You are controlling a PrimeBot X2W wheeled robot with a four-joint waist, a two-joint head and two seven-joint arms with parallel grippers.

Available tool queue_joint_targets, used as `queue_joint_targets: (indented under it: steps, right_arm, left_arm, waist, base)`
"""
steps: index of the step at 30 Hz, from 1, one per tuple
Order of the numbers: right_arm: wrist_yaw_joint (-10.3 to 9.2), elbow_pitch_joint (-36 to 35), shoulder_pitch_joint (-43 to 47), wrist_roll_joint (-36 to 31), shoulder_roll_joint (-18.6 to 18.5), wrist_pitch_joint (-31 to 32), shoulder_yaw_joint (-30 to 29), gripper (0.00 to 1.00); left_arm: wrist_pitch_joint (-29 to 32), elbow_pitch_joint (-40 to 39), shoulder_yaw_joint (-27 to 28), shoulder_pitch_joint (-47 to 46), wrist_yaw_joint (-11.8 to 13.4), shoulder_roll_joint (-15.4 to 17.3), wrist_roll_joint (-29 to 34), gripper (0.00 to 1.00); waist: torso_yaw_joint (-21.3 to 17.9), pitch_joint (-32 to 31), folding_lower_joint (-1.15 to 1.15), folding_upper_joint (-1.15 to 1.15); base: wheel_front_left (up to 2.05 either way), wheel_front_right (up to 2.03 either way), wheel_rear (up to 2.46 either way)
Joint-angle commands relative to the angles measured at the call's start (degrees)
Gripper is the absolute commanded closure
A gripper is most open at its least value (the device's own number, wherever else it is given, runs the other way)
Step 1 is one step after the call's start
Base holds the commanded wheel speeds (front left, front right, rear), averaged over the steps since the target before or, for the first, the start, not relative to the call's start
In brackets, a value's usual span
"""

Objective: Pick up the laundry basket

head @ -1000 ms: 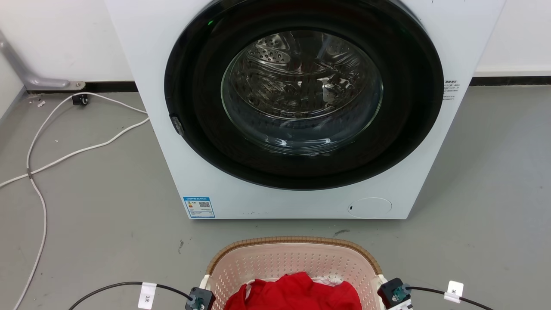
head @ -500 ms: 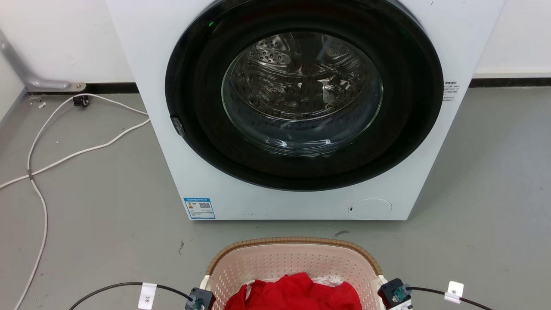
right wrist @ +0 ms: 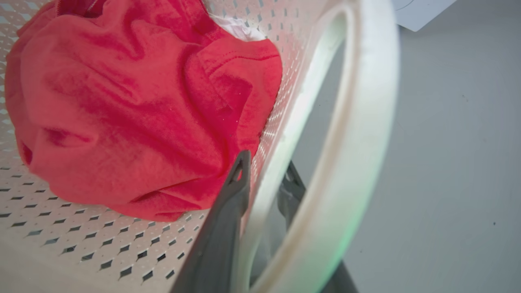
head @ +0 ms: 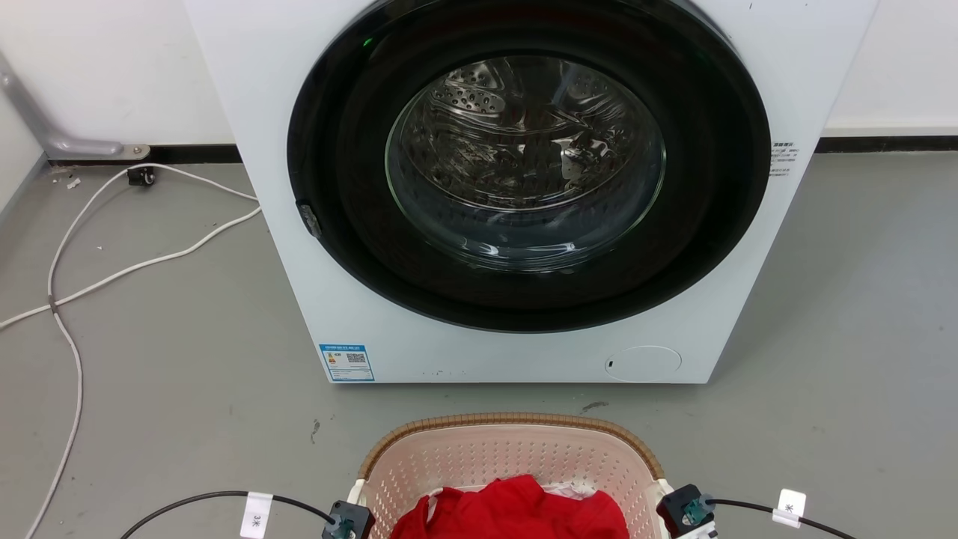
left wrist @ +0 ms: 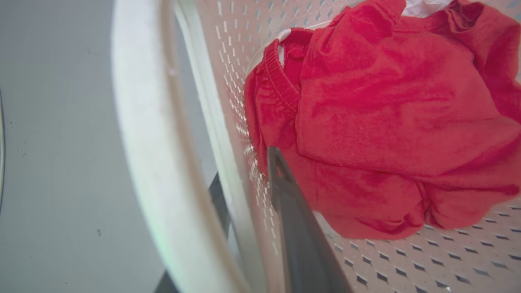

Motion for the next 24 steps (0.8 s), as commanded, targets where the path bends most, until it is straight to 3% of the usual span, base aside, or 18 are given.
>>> queue_joint_targets:
  steps: [1,24]
  right_arm:
    - [0.16,0.4,0.9,-0.4,-1.5,0.1,0.5,1.0]
    - [0.16,0.4,1.0,0.2,-1.2,0.0,1.0,1.0]
  left_arm:
    - [-0.4,-0.1,-0.2,0.3,0.2,1.7,0.1,1.0]
    - [-0.4,-0.1,-1.7,0.4,0.3,2.0,-1.1,1.0]
  waist:
    - [0.0,0.0,0.0,0.0]
    - [-0.1,0.1,0.0,0.0]
  base:
    - [0.0,0.0,0.0]
    - [0.0,0.0,0.0]
